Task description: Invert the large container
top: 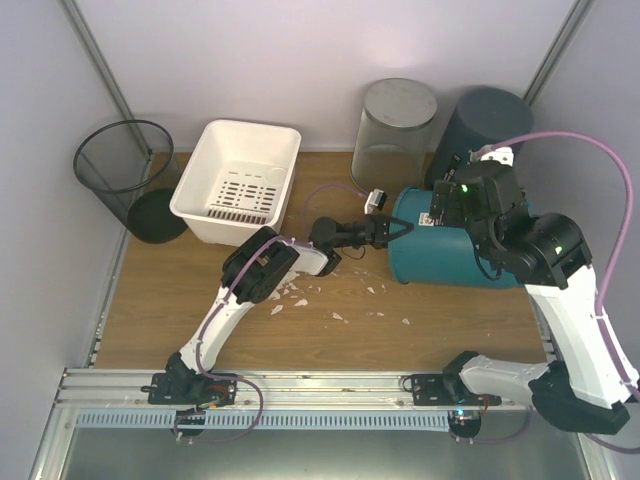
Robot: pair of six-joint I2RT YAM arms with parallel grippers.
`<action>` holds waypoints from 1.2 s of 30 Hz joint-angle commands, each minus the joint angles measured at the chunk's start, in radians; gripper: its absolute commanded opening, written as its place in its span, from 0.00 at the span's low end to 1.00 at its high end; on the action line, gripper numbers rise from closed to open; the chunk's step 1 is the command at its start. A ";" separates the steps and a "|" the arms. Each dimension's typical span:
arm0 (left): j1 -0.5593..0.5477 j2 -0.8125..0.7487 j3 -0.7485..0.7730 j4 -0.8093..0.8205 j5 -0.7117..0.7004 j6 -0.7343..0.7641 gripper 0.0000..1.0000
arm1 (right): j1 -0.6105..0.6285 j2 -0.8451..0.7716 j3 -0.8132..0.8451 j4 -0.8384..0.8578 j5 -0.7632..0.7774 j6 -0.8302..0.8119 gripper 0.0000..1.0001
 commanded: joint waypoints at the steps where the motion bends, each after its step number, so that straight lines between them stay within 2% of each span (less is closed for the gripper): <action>1: 0.026 -0.041 -0.070 0.316 0.048 0.026 0.25 | -0.006 0.007 -0.013 0.030 -0.016 -0.012 1.00; 8: 0.085 -0.052 -0.190 0.316 0.082 0.053 0.25 | -0.006 0.025 -0.020 0.050 -0.036 -0.021 1.00; 12: 0.118 -0.033 -0.205 0.316 0.086 0.059 0.01 | -0.007 0.028 -0.037 0.075 -0.042 -0.029 1.00; 13: 0.123 -0.022 -0.198 0.316 0.092 0.058 0.00 | -0.008 0.032 -0.038 0.076 -0.044 -0.031 0.99; 28: 0.137 0.045 -0.195 0.316 0.066 -0.028 0.00 | -0.017 0.051 -0.052 0.055 -0.052 -0.039 1.00; 36: 0.146 0.046 -0.245 0.266 0.085 0.013 0.02 | -0.026 0.053 -0.086 0.071 -0.074 -0.047 1.00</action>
